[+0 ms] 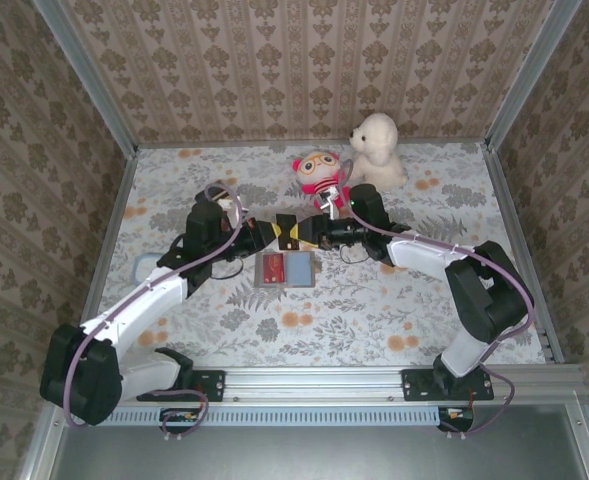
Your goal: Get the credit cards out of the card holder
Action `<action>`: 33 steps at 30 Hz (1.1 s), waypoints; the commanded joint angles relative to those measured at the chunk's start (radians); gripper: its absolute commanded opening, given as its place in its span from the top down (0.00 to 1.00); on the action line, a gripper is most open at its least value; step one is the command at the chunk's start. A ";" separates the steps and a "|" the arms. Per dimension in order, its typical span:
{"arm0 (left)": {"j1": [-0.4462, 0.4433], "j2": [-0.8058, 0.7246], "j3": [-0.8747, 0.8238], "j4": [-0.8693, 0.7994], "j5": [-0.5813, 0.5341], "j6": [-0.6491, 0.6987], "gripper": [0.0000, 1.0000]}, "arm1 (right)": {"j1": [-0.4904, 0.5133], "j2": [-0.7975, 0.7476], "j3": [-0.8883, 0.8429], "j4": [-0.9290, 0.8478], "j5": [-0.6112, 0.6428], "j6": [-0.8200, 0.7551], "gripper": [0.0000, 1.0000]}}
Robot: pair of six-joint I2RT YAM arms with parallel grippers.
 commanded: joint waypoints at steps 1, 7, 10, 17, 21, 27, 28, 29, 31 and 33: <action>0.017 0.009 -0.007 0.099 0.068 -0.054 1.00 | -0.008 -0.020 -0.014 0.100 -0.059 0.044 0.66; 0.025 0.009 -0.029 0.136 0.088 -0.077 1.00 | -0.011 -0.014 -0.021 0.139 -0.071 0.078 0.74; 0.025 0.018 -0.030 0.150 0.118 -0.085 1.00 | -0.009 -0.009 -0.019 0.142 -0.079 0.086 0.77; 0.024 0.047 -0.026 0.204 0.141 -0.103 0.88 | 0.012 0.010 -0.002 0.147 -0.117 0.109 0.79; 0.021 0.061 -0.028 0.230 0.149 -0.112 0.85 | 0.020 0.016 0.005 0.141 -0.122 0.108 0.80; 0.021 0.061 -0.031 0.223 0.145 -0.105 0.86 | 0.020 0.025 0.007 0.135 -0.120 0.108 0.80; 0.022 0.061 -0.032 0.220 0.142 -0.104 0.87 | 0.020 0.027 0.007 0.133 -0.120 0.108 0.80; 0.021 0.060 -0.032 0.216 0.139 -0.103 0.88 | 0.020 0.028 0.007 0.130 -0.118 0.107 0.80; 0.024 0.059 -0.034 0.210 0.129 -0.100 0.93 | 0.020 0.031 0.008 0.117 -0.114 0.099 0.79; 0.025 0.054 -0.034 0.189 0.117 -0.089 0.98 | 0.016 0.027 0.010 0.096 -0.107 0.088 0.77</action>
